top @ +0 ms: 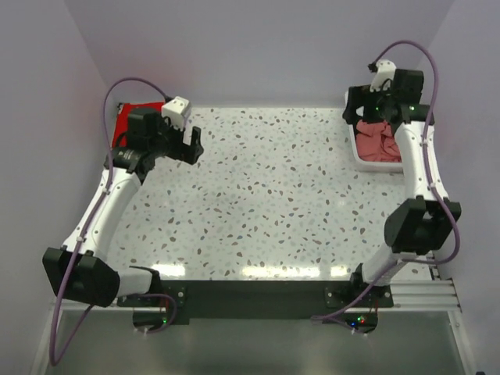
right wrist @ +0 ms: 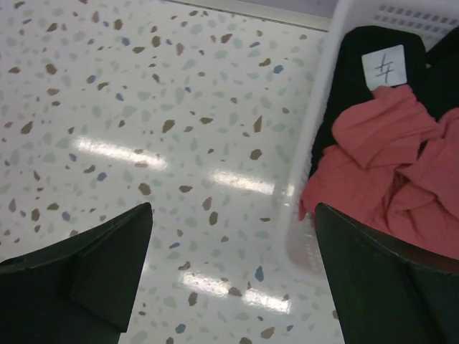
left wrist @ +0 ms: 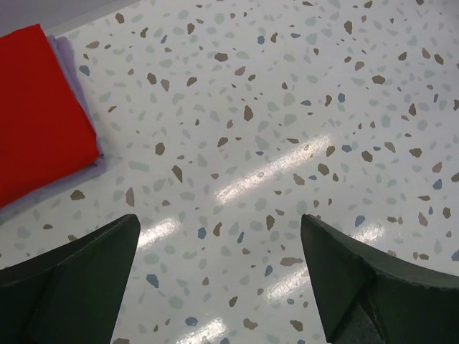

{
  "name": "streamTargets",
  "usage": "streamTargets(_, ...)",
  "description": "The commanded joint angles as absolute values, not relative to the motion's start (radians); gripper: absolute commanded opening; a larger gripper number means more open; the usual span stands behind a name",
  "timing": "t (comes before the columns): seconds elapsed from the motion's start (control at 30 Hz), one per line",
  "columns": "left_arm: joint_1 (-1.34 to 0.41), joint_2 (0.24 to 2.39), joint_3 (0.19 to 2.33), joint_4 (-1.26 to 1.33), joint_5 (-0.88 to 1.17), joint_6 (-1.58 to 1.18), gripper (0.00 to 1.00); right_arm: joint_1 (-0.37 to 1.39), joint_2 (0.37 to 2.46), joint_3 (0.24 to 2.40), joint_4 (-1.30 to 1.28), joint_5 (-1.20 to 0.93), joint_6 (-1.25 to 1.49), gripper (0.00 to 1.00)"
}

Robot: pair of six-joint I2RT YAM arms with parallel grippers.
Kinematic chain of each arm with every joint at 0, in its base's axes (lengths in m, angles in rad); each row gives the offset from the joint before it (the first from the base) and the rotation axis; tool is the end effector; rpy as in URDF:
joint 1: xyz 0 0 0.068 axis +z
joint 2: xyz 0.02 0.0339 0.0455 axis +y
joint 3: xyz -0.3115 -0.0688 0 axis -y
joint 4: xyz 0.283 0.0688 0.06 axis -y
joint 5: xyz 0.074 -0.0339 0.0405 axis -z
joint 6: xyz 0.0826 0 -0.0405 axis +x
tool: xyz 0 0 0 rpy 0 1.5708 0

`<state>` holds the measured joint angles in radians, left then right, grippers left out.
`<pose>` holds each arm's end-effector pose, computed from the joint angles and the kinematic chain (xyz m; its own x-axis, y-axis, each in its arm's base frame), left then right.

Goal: Fold and stack the t-shirts
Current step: Grab the tshirt from the pile

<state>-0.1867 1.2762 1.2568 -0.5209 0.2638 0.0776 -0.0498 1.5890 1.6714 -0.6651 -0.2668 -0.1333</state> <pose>0.3355 -0.0853 0.3870 -0.4730 0.1655 -0.8654 0.4369 0.8970 -0.0672 0.4316 0.0003 0.4235 -0.5219 -0.1024 -0.8469 -0.2434 0.9694 0.0328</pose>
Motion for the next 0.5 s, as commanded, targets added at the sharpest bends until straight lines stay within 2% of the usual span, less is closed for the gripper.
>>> streamTargets(0.0,-0.157,1.304,1.264,-0.417,0.276,0.022,1.00,-0.158,1.767,1.869,-0.653,-0.313,-0.112,0.99)
streamTargets(0.3,-0.089,1.417,1.281,-0.406,0.345,0.015,1.00,-0.256,2.163,2.216,-0.709,-0.224,-0.117,0.99)
streamTargets(0.47,-0.041,1.471,1.284,-0.410,0.373,0.023,1.00,-0.268,2.263,2.230,-0.681,-0.166,-0.120,0.99)
